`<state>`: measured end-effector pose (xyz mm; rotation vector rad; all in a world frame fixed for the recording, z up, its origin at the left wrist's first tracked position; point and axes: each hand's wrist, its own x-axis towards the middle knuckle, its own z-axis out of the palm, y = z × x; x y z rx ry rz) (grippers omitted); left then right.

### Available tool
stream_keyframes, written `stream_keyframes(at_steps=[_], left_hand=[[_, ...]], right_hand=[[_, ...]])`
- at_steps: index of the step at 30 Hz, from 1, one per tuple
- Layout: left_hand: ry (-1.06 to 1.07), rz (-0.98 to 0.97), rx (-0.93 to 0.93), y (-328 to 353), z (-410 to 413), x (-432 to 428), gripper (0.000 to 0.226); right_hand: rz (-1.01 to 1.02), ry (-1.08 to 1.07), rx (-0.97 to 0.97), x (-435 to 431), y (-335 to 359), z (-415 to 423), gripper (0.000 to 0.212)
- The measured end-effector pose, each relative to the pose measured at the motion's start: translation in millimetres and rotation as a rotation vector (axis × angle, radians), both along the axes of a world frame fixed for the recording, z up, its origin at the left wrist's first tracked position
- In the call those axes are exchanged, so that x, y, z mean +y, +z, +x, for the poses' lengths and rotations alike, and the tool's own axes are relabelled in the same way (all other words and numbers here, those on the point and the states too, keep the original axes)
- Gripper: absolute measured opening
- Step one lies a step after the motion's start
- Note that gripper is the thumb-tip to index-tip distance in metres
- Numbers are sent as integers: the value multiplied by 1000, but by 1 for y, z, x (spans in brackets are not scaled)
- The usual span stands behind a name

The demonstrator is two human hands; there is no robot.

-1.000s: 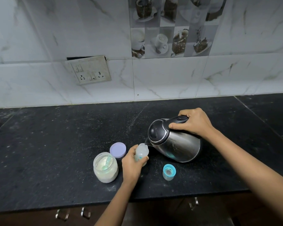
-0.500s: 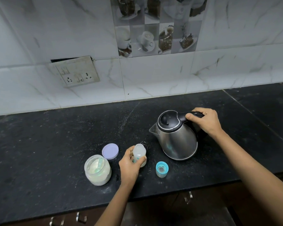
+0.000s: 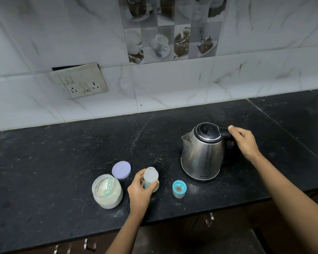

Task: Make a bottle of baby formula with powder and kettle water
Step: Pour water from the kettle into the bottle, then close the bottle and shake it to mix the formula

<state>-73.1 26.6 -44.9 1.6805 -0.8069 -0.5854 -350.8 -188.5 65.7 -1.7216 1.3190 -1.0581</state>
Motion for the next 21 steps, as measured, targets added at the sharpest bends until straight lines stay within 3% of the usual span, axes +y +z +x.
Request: stream_keyframes(at_steps=[4,6,8,10,13,16,19,21], left_hand=[[-9,-21,20,-3,2,3,47],[-22,-12,12,-4,4,4,48],[-46,19,-3,-5,5,4,53],[-37,49,-24,-7,5,6,64],[89,12,-75,-9,-6,19,61],[92,-60,-177,-14,-26,37,48],[-100,-23,-157,-23,-39,43,47],[-213,35,-142,-28,-43,39,53]], right_hand=[[-10,-27,16,1,-2,-1,37],[-69,-77,87,1,-7,1,21],[-181,-219,182,11,-13,7,40],[-428,-312,171,38,-15,18,36],[-664,-71,135,94,-34,41,26],[-462,258,228,136,-69,61,44],[-89,348,347,143,-102,76,84],[97,383,414,140,-112,84,92]])
